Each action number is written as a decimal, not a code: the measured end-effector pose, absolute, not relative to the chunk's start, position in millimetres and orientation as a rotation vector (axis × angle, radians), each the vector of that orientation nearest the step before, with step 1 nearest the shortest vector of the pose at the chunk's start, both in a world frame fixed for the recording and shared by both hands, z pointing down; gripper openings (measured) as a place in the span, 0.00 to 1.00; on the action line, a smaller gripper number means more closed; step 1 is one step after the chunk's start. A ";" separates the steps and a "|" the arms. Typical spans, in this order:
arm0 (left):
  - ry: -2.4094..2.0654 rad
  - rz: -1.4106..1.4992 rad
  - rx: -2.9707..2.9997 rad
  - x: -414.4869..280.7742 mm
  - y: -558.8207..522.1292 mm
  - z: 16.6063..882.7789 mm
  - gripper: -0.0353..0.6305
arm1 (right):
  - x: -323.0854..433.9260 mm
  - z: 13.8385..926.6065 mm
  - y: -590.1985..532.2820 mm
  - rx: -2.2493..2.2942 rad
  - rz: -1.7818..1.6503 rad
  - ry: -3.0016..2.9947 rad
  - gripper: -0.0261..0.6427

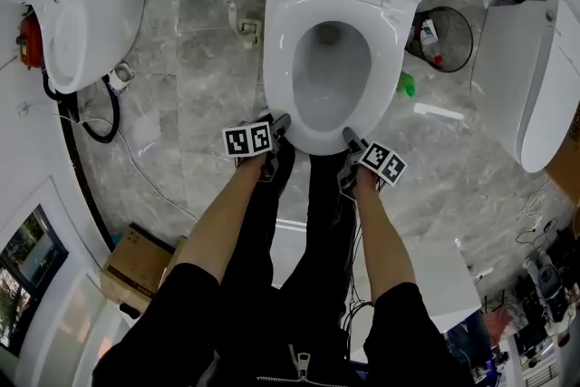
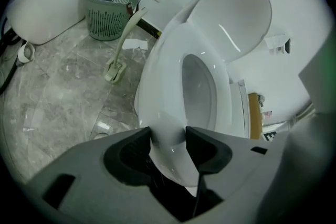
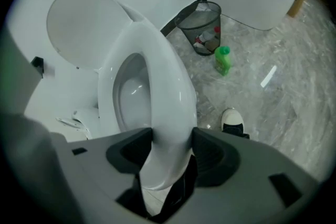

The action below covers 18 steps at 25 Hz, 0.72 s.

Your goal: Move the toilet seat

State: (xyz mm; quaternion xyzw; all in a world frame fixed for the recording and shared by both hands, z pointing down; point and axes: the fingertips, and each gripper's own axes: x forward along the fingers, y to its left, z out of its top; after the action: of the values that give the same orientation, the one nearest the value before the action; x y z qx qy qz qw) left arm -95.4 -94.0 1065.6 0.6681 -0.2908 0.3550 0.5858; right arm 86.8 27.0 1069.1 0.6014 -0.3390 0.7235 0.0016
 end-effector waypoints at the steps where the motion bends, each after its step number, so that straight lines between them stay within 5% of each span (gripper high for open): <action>1: -0.678 0.824 1.545 -95.6 -93.2 1063.5 0.37 | 87.0 1066.9 27.6 1.881 2.290 -1.053 0.40; 18: -0.742 0.471 1.452 -93.0 -113.3 944.2 0.30 | 102.2 937.7 16.7 2.042 2.507 -1.210 0.28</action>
State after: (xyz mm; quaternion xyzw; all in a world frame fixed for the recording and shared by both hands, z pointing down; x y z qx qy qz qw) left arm -93.0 -113.3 944.2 0.6420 -0.3282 0.2083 0.6609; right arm 102.2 16.7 937.7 0.5844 -0.3462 0.7174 -0.1547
